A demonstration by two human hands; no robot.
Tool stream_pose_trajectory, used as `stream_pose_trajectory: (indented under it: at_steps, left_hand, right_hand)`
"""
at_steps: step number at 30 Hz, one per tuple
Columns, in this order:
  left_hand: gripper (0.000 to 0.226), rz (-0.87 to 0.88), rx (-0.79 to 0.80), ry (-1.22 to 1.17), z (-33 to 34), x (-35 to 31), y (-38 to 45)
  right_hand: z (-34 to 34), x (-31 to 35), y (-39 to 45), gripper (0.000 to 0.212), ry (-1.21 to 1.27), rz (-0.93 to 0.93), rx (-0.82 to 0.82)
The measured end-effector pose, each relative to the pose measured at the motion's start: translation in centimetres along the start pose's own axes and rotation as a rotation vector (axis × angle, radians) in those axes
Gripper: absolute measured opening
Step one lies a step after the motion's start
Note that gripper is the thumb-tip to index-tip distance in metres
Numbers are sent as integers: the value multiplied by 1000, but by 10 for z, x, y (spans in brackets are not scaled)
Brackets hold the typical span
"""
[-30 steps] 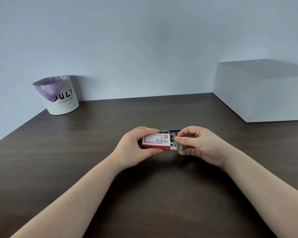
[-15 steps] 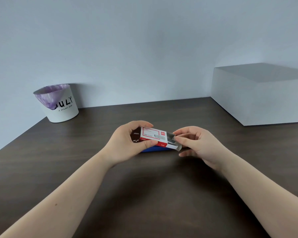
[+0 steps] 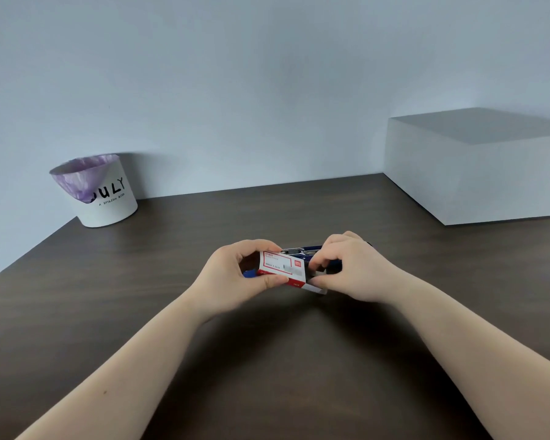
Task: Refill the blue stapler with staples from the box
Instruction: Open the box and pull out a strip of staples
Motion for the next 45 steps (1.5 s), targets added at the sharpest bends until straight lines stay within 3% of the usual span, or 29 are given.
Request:
stream_pose_trajectory:
  at_steps: [7, 13, 18, 21, 24, 29, 45]
  left_hand:
    - [39, -4, -24, -39, 1, 3, 0]
    - [38, -51, -124, -136, -4, 11, 0]
    - [35, -74, -207, -278, -5, 13, -2]
    - [34, -72, -225, -333, -4, 13, -2]
    - [37, -71, -199, -370, 0, 16, -3]
    - [45, -66, -156, -349, 3, 18, -2]
    - [36, -61, -95, -186, 10, 18, -5]
  right_hand:
    - [-2, -3, -1, 6, 56, 21, -72]
    - [-17, -7, -4, 14, 760, 188, -344]
    - [-10, -10, -5, 38, 1028, 316, -130]
    - [-4, -5, -5, 22, 1081, 389, 34]
    - [0, -1, -3, 14, 1193, 406, 51]
    - [1, 2, -3, 11, 1132, 407, 27]
    - [7, 1, -1, 11, 996, 368, 17]
Point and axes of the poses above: each hand's wrist, its own y-axis towards the middle knuckle, its own z-axis out of the palm, x = y × z, the point moved 1 cm from there along y, towards the middle knuckle, and after that the axes turned 5 degrees about x, right-handed, at the moved point
